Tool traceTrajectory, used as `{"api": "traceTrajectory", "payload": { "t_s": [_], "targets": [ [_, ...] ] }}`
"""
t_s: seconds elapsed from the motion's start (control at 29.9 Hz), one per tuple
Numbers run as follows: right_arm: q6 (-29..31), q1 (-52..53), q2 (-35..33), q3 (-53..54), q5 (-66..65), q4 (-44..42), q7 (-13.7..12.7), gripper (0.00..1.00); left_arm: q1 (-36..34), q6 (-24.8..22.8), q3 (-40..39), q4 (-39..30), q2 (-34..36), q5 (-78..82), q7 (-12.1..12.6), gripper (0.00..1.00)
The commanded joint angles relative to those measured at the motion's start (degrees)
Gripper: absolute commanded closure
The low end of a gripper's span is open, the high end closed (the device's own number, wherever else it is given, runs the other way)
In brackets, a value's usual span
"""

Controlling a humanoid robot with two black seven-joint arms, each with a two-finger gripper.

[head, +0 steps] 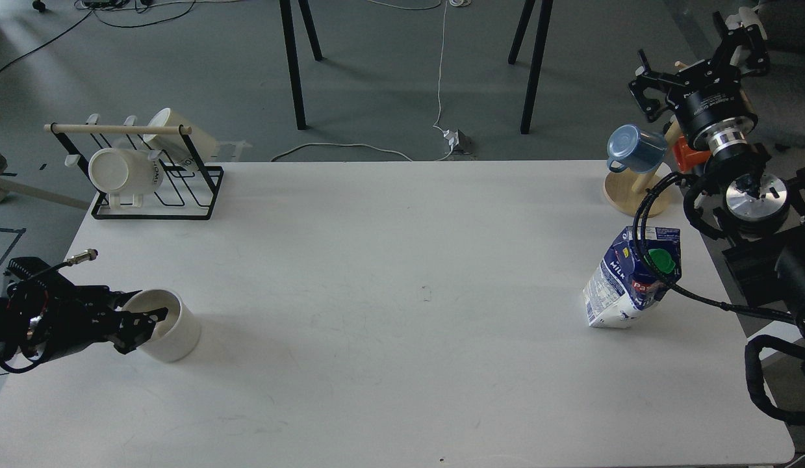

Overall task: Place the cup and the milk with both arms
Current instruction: 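Grasp the white mug by its rim with the left gripper, then lift the white mug and carry it to the table center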

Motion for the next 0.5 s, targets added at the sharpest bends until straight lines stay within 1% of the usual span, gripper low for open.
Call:
{"api": "traceTrajectory", "payload": {
  "t_s": [0.0,0.13,0.33,0.4,0.47],
  "targets": [
    [0.0,0.0,-0.1,0.3,0.0,0.0,0.0,0.0,0.0,-0.2,0.0,0.4,0.2,0.1,0.0,0.91],
    [0.0,0.0,-0.2,0.4,0.0,0.0,0.4,0.0,-0.3,-0.3,0.0,0.6,0.4,0.0,-0.4,1.0],
    [0.0,-0.3,-0.4,0.3,-0.1,1.3,0.4,0.0,-1.1,-0.9,-0.7,-1.0,1.1,-0.1,-0.4,1.0],
    [0.0,-1.0,-1.2,0.3,-0.1,3.0,0.4,0.0,-2.5,-2.2,-0.7,-2.5,1.9,-0.1,-0.4,1.0],
    [0.0,-1.7,-2.7,0.3,-0.1,5.2,0.4,0.0,-5.4,-5.5,-0.7,-5.9,2.5,-0.2,-0.4,1.0]
  ]
}}
